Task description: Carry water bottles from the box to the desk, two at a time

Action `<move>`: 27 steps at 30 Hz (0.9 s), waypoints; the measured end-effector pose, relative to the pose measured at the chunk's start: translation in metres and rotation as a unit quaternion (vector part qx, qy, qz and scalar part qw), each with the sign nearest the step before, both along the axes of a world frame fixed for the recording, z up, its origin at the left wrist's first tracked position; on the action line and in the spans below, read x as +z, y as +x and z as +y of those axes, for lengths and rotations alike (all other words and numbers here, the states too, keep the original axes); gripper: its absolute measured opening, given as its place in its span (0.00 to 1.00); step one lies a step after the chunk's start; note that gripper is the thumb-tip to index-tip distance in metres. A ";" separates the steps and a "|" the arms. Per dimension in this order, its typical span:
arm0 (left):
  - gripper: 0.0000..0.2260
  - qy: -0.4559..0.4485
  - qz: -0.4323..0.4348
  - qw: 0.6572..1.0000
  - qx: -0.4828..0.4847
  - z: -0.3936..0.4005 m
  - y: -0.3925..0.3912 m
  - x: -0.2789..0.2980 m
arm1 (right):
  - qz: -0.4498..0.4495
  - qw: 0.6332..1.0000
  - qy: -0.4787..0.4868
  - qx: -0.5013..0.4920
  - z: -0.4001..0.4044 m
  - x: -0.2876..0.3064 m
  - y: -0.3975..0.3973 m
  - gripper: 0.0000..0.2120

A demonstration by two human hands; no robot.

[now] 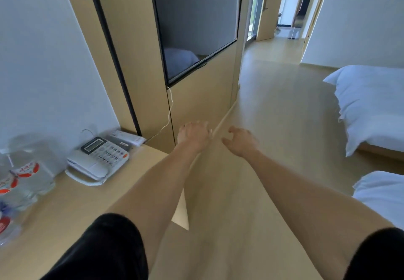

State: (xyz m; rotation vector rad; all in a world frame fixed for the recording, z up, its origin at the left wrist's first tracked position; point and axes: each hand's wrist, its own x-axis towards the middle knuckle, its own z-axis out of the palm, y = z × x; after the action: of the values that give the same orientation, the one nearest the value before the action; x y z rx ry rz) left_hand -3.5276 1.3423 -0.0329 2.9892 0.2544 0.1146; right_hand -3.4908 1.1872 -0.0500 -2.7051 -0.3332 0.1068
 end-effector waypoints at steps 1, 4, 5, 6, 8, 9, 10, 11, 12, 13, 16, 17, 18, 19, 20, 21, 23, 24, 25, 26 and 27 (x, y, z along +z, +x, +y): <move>0.19 0.004 0.003 1.000 -0.009 -0.016 0.008 -0.004 | 0.005 1.000 -0.004 -0.012 -0.018 -0.003 0.005 0.27; 0.20 0.011 0.024 0.999 -0.035 -0.062 0.032 -0.015 | 0.022 0.999 -0.016 -0.037 -0.068 -0.011 0.018 0.27; 0.20 0.007 0.032 0.999 -0.042 -0.076 0.039 -0.020 | 0.027 0.999 -0.019 -0.044 -0.083 -0.012 0.021 0.27; 0.20 0.004 0.036 0.998 -0.048 -0.088 0.046 -0.025 | 0.030 0.998 -0.020 -0.052 -0.097 -0.014 0.024 0.27; 0.20 0.003 0.044 0.997 -0.065 -0.109 0.063 -0.030 | 0.037 0.997 -0.017 -0.072 -0.123 -0.016 0.030 0.28; 0.20 0.004 0.045 0.996 -0.075 -0.120 0.072 -0.031 | 0.039 0.996 -0.017 -0.083 -0.135 -0.016 0.034 0.28; 0.20 0.004 0.046 0.995 -0.086 -0.130 0.083 -0.033 | 0.042 0.994 -0.017 -0.096 -0.147 -0.017 0.038 0.28; 0.20 0.005 0.048 0.994 -0.098 -0.139 0.094 -0.035 | 0.045 0.993 -0.017 -0.108 -0.157 -0.017 0.043 0.28; 0.20 0.006 0.049 0.993 -0.108 -0.149 0.105 -0.036 | 0.048 0.992 -0.016 -0.120 -0.168 -0.018 0.049 0.28; 0.20 0.008 0.047 0.992 -0.116 -0.158 0.117 -0.037 | 0.050 0.990 -0.016 -0.130 -0.179 -0.017 0.055 0.28; 0.19 0.017 0.038 0.990 -0.137 -0.184 0.154 -0.044 | 0.051 0.986 -0.020 -0.160 -0.207 -0.018 0.078 0.28; 0.19 0.017 0.037 0.989 -0.145 -0.192 0.166 -0.046 | 0.051 0.984 -0.021 -0.170 -0.215 -0.019 0.088 0.28; 0.19 0.017 0.035 0.988 -0.152 -0.200 0.179 -0.048 | 0.053 0.982 -0.022 -0.179 -0.221 -0.020 0.097 0.28; 0.18 0.016 0.032 0.987 -0.157 -0.207 0.192 -0.050 | 0.055 0.981 -0.021 -0.186 -0.227 -0.021 0.108 0.28; 0.18 0.016 0.028 0.986 -0.162 -0.213 0.207 -0.052 | 0.059 0.980 -0.019 -0.191 -0.232 -0.021 0.120 0.29; 0.18 0.015 0.026 0.986 -0.167 -0.219 0.222 -0.053 | 0.064 0.978 -0.016 -0.200 -0.237 -0.022 0.132 0.29; 0.19 0.017 0.027 0.983 -0.181 -0.228 0.256 -0.056 | 0.070 0.973 -0.020 -0.219 -0.245 -0.021 0.159 0.29; 0.19 0.018 0.030 0.982 -0.187 -0.231 0.274 -0.057 | 0.072 0.971 -0.023 -0.227 -0.248 -0.020 0.174 0.29; 0.19 0.020 0.032 0.981 -0.192 -0.233 0.292 -0.056 | 0.075 0.969 -0.024 -0.234 -0.250 -0.018 0.189 0.28; 0.19 0.022 0.035 0.980 -0.195 -0.234 0.310 -0.056 | 0.076 0.968 -0.026 -0.239 -0.251 -0.016 0.204 0.28; 0.19 0.026 0.038 0.980 -0.196 -0.234 0.328 -0.055 | 0.078 0.967 -0.029 -0.240 -0.252 -0.013 0.221 0.28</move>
State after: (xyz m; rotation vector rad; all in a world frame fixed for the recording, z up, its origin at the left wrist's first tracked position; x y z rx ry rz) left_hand -3.2000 1.1088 -0.0879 3.0295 -0.3351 -0.0360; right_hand -3.2702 0.9356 -0.0635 -2.7285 0.3793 0.1882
